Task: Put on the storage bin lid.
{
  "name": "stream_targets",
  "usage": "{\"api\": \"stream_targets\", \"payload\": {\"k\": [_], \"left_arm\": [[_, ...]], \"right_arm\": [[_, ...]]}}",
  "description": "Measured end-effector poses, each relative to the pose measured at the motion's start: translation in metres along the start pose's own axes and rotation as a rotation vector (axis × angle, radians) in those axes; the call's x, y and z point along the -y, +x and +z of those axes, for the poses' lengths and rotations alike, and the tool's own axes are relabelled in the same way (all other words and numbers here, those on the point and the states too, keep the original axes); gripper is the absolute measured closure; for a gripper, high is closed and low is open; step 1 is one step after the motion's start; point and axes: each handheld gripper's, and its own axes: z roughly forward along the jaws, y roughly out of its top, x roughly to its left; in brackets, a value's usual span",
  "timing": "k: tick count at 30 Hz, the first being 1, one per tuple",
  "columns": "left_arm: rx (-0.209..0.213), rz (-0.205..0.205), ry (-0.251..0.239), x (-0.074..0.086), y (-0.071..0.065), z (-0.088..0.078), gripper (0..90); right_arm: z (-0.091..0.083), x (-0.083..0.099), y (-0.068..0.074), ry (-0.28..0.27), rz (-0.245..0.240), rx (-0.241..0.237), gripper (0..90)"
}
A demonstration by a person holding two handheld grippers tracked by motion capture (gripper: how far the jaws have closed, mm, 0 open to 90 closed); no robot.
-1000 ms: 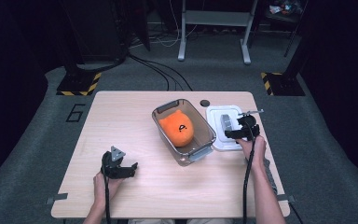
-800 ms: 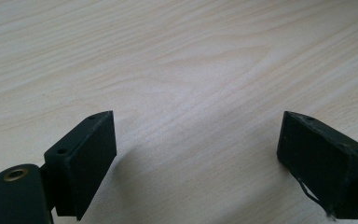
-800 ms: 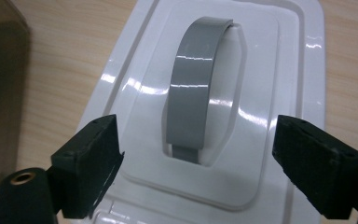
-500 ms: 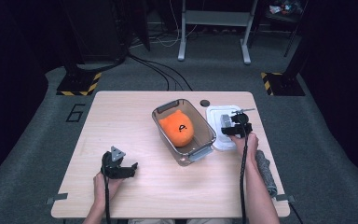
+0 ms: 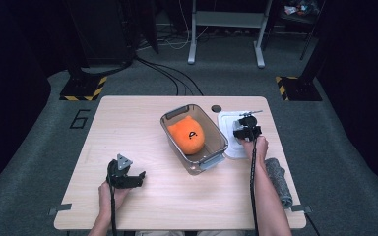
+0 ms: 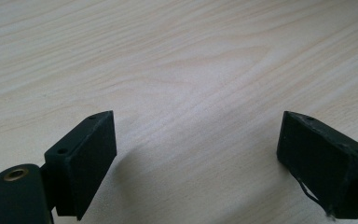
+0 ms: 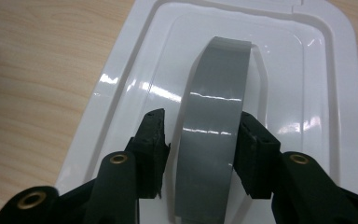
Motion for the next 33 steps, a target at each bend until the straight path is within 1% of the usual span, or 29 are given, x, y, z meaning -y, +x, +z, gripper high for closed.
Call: {"api": "stream_targets", "payload": {"k": [1, 3, 4, 6, 10, 12, 18, 22, 24, 27, 30, 33], "left_arm": [[-0.009, -0.001, -0.007, 0.000, -0.001, 0.001, 11.5], [-0.007, -0.001, -0.010, 0.000, -0.001, 0.001, 11.6], [-0.007, 0.000, -0.010, 0.000, -0.001, 0.001, 11.6], [-0.010, 0.003, -0.010, 0.000, -0.001, 0.000, 11.6], [-0.011, 0.003, -0.013, 0.001, -0.002, 0.000, 11.6], [-0.010, 0.002, -0.012, 0.001, -0.001, 0.000, 11.6], [-0.011, 0.003, -0.013, 0.001, -0.001, 0.000, 11.6], [-0.012, 0.003, -0.014, 0.001, -0.002, 0.000, 11.6], [-0.011, 0.002, -0.014, 0.001, -0.002, 0.000, 11.6], [-0.017, 0.005, -0.017, 0.001, -0.002, 0.000, 11.6], [-0.018, 0.005, -0.017, 0.001, -0.002, 0.000, 11.6], [-0.018, 0.006, -0.016, 0.001, -0.002, 0.000, 11.6]], "right_arm": [[0.000, 0.000, 0.001, 0.005, 0.007, 0.002, 58.8], [0.002, 0.000, 0.001, 0.002, -0.008, 0.009, 62.2], [0.002, 0.000, 0.002, 0.006, -0.001, 0.025, 63.5], [0.002, 0.000, 0.003, 0.003, -0.002, 0.023, 63.9], [0.003, -0.001, 0.003, -0.003, -0.002, 0.035, 65.2], [0.004, -0.001, 0.001, -0.013, 0.005, 0.021, 66.1], [0.002, -0.002, -0.002, -0.012, 0.008, 0.019, 66.8], [-0.004, -0.005, -0.002, -0.016, 0.023, 0.017, 66.9], [-0.007, -0.006, -0.003, -0.021, 0.027, 0.005, 66.9], [-0.013, -0.009, -0.002, -0.033, 0.007, 0.009, 66.9], [-0.016, -0.011, -0.002, -0.038, 0.008, 0.014, 67.0], [-0.021, -0.014, -0.004, -0.053, 0.001, 0.020, 67.0]]}}
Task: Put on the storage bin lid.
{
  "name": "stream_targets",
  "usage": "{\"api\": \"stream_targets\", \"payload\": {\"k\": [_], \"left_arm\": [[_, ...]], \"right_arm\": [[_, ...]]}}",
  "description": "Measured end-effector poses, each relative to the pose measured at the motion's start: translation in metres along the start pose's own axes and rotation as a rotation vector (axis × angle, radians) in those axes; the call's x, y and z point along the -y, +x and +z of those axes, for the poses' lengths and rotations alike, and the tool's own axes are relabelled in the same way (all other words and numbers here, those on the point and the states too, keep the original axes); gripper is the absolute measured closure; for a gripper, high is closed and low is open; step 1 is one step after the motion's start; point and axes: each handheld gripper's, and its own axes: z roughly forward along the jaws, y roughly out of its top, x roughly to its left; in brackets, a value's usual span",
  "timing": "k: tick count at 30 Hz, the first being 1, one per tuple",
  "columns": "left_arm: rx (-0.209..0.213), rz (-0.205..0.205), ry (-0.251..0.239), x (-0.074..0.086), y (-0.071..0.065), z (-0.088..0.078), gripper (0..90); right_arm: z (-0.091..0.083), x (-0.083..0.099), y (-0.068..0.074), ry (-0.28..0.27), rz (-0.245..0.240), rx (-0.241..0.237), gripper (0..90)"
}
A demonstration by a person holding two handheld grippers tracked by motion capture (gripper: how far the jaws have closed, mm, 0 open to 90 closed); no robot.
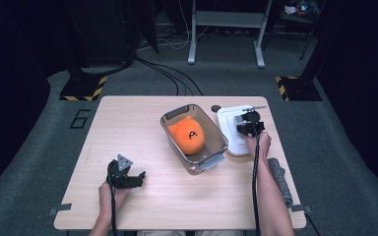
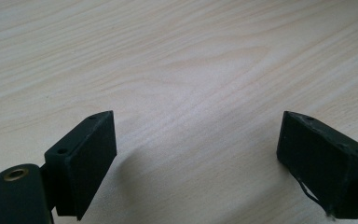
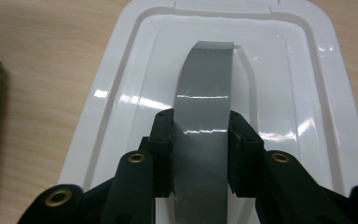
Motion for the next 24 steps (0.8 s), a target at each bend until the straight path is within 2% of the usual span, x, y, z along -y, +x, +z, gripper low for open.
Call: {"api": "stream_targets", "payload": {"k": [9, 16, 18, 22, 24], "left_arm": [[-0.005, 0.006, 0.002, 0.000, 0.000, 0.000, 11.6], [0.000, -0.001, 0.003, 0.000, -0.001, 0.000, 11.6], [-0.005, 0.006, 0.004, 0.000, 0.000, 0.000, 11.6], [-0.002, -0.001, 0.000, 0.000, -0.001, 0.000, 11.6], [-0.003, -0.001, 0.003, 0.000, -0.001, 0.000, 11.6]], "right_arm": [[-0.023, -0.013, -0.006, -0.019, -0.030, 0.030, 67.0], [-0.041, -0.022, -0.015, -0.036, -0.027, 0.018, 67.0], [-0.047, -0.024, -0.016, -0.035, -0.013, 0.008, 67.0], [-0.059, -0.029, -0.017, -0.041, -0.024, 0.002, 66.9], [-0.065, -0.031, -0.017, -0.050, -0.045, 0.003, 67.0]]}}
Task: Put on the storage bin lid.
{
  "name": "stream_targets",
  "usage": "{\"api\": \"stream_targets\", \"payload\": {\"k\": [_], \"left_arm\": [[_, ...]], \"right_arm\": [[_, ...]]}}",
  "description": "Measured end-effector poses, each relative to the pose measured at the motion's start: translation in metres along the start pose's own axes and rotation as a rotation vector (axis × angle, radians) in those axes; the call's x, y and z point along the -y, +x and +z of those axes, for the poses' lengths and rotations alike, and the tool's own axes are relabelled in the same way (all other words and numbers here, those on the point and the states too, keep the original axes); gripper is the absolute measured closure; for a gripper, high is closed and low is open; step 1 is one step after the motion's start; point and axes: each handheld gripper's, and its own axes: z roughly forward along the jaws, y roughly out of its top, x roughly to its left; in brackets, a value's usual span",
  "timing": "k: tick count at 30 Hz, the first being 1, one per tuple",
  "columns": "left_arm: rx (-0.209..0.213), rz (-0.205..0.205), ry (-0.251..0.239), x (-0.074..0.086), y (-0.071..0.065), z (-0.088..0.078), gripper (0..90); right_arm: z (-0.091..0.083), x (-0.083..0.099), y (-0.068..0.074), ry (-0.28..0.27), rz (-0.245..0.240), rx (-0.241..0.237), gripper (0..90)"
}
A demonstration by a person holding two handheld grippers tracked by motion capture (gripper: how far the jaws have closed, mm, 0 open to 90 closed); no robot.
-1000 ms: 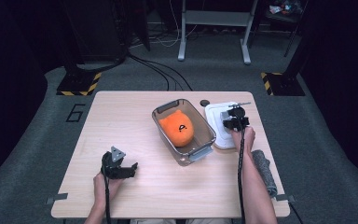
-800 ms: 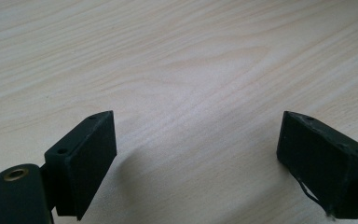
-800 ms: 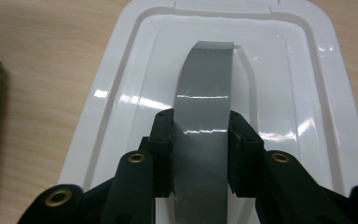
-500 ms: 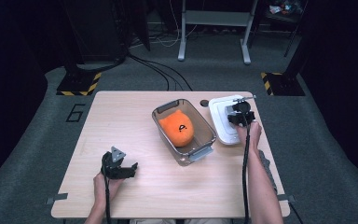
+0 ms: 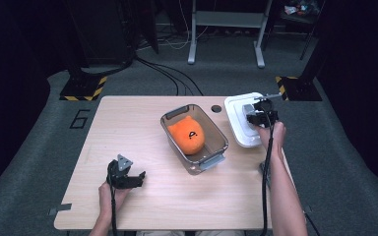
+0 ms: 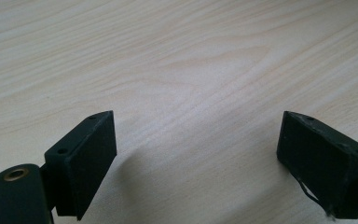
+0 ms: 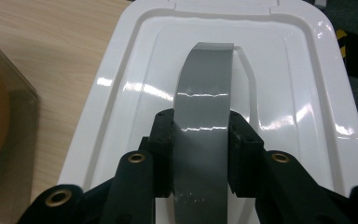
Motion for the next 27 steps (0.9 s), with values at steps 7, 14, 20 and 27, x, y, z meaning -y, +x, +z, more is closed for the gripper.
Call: {"api": "stream_targets", "payload": {"k": [7, 14, 20, 27], "left_arm": [[0.000, -0.001, -0.003, 0.000, 0.000, 0.000, 11.6], [0.000, 0.000, -0.003, 0.000, 0.000, 0.000, 11.6], [0.000, -0.001, -0.003, 0.000, 0.000, 0.000, 11.6], [0.000, -0.001, -0.003, 0.000, 0.000, 0.000, 11.6]], "right_arm": [[-0.020, -0.011, 0.006, -0.028, -0.018, -0.046, 66.9], [-0.038, -0.023, 0.019, -0.059, -0.052, -0.090, 66.9], [-0.052, -0.029, 0.034, -0.082, -0.085, -0.151, 67.0], [-0.058, -0.031, 0.054, -0.095, -0.128, -0.213, 66.9]]}}
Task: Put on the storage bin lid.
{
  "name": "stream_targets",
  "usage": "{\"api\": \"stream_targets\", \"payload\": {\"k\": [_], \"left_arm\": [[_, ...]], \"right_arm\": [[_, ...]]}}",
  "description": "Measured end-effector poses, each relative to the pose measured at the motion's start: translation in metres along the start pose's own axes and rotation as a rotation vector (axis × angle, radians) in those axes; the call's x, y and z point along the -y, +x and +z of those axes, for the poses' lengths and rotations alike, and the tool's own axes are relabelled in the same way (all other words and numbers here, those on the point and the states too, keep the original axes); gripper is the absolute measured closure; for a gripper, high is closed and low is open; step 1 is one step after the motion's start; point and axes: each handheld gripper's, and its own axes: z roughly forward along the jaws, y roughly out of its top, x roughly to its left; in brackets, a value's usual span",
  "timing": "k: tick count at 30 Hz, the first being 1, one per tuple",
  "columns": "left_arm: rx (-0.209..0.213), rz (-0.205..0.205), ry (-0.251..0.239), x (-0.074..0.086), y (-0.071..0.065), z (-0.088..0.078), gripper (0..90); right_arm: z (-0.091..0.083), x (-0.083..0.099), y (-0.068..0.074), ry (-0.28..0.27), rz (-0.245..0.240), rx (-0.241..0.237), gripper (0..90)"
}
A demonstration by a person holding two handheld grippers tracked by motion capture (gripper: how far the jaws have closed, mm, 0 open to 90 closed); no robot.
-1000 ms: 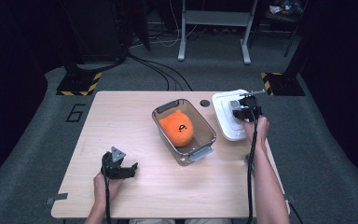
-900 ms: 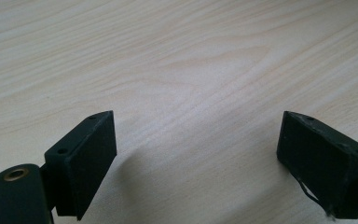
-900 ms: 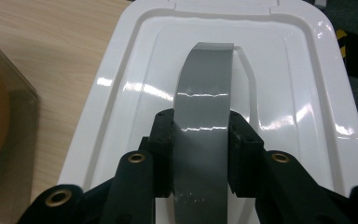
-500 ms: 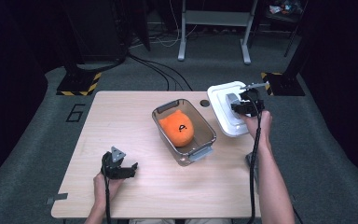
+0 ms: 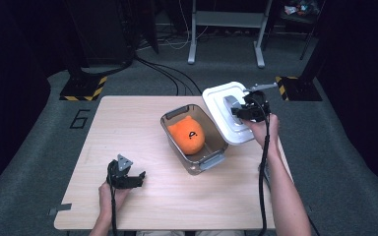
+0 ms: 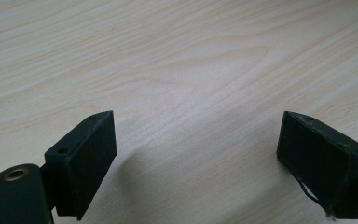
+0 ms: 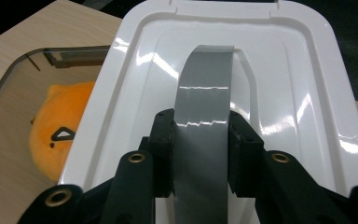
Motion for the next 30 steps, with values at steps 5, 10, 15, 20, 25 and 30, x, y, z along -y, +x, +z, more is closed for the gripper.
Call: {"api": "stream_targets", "payload": {"k": [5, 10, 15, 20, 25, 30], "left_arm": [[0.000, 0.000, 0.000, 0.000, 0.000, 0.000, 11.6], [-0.001, 0.000, 0.000, 0.000, 0.000, 0.000, 11.6], [-0.003, 0.006, 0.001, 0.000, 0.000, 0.000, 11.5], [-0.003, 0.006, 0.001, 0.000, 0.000, 0.000, 11.6], [-0.001, 0.002, 0.000, 0.000, 0.000, 0.000, 11.6], [0.000, -0.001, 0.001, 0.000, 0.000, 0.000, 11.6]], "right_arm": [[0.003, -0.001, 0.018, 0.007, -0.025, -0.035, 66.9], [0.010, -0.001, 0.036, 0.018, -0.036, -0.065, 66.9], [0.018, 0.002, 0.052, 0.023, -0.039, -0.102, 66.9], [0.027, 0.002, 0.070, 0.038, -0.046, -0.126, 66.9], [0.036, 0.005, 0.084, 0.048, -0.054, -0.155, 66.9], [0.045, 0.008, 0.096, 0.060, -0.035, -0.167, 66.9]]}}
